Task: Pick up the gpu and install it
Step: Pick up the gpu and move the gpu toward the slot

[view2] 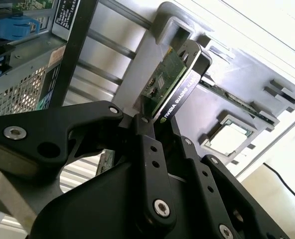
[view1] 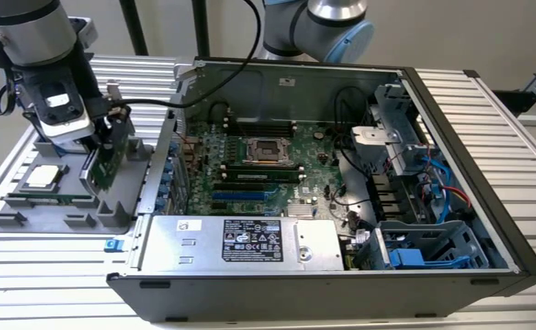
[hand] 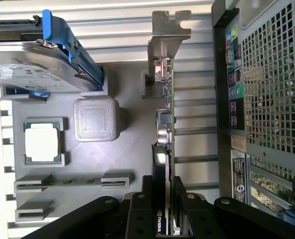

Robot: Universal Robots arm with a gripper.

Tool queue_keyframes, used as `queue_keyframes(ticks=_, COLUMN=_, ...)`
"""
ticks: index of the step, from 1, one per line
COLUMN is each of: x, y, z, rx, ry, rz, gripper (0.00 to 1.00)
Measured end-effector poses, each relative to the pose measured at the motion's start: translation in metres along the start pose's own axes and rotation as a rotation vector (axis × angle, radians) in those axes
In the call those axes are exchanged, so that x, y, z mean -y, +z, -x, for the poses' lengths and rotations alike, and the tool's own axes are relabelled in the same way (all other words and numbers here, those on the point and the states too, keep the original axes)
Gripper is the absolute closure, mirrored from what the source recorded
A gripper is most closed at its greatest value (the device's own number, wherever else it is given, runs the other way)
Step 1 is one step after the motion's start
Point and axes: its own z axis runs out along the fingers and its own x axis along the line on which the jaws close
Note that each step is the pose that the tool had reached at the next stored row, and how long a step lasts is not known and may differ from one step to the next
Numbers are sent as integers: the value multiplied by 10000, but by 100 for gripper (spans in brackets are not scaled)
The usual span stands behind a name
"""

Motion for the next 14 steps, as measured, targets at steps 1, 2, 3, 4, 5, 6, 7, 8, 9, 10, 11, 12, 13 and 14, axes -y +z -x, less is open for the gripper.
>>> queue_keyframes(ticks=1, x=0, y=-2, z=0, rx=1, ry=0, rz=1, gripper=100)
queue_keyframes(ticks=2, x=0, y=-5, z=0, rx=1, ry=0, rz=0, gripper=100)
queue_keyframes(ticks=3, x=0, y=-7, z=0, rx=1, ry=0, rz=0, gripper=100)
queue_keyframes(ticks=4, x=0, y=-9, z=0, rx=1, ry=-1, rz=0, gripper=100)
queue_keyframes(ticks=5, x=-1, y=-12, z=0, rx=1, ry=0, rz=0, gripper=100)
queue_keyframes(ticks=6, x=-1, y=-15, z=0, rx=-1, ry=0, rz=-1, gripper=100)
queue_keyframes(ticks=7, x=-1, y=-19, z=0, rx=0, ry=0, rz=-1, gripper=100)
queue_keyframes(ticks=8, x=-1, y=-23, z=0, rx=-1, ry=0, rz=-1, gripper=100)
queue_keyframes(ticks=9, x=-1, y=-28, z=0, rx=-1, ry=0, rz=-1, gripper=100)
queue_keyframes(ticks=10, x=-2, y=-33, z=0, rx=0, ry=0, rz=0, gripper=100)
queue_keyframes(ticks=11, x=-2, y=-38, z=0, rx=0, ry=0, rz=0, gripper=100)
queue_keyframes(ticks=12, x=-2, y=-44, z=1, rx=0, ry=-2, rz=0, gripper=100)
queue_keyframes(ticks=13, x=-3, y=-50, z=1, rx=0, ry=-1, rz=0, gripper=100)
queue_keyframes(ticks=14, x=-3, y=-56, z=1, rx=1, ry=0, rz=0, gripper=100)
